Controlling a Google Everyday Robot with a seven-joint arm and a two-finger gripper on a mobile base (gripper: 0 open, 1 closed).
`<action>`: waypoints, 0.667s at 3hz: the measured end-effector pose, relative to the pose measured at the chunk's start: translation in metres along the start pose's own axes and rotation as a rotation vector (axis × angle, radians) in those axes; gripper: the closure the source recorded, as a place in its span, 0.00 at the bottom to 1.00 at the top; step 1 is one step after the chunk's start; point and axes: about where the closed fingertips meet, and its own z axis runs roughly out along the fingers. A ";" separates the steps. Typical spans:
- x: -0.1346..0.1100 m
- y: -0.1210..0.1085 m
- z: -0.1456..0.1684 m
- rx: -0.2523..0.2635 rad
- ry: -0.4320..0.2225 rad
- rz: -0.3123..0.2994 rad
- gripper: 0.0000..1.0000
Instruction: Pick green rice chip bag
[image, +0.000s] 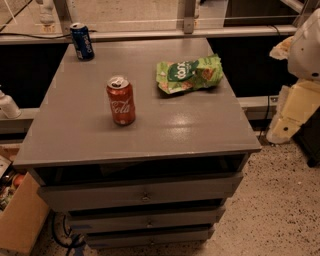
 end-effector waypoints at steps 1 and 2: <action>-0.014 -0.032 0.019 0.044 -0.075 -0.001 0.00; -0.036 -0.068 0.038 0.084 -0.153 -0.015 0.00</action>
Offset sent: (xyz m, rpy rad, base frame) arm 0.1432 0.0375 -0.0066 0.1964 -0.2131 0.0635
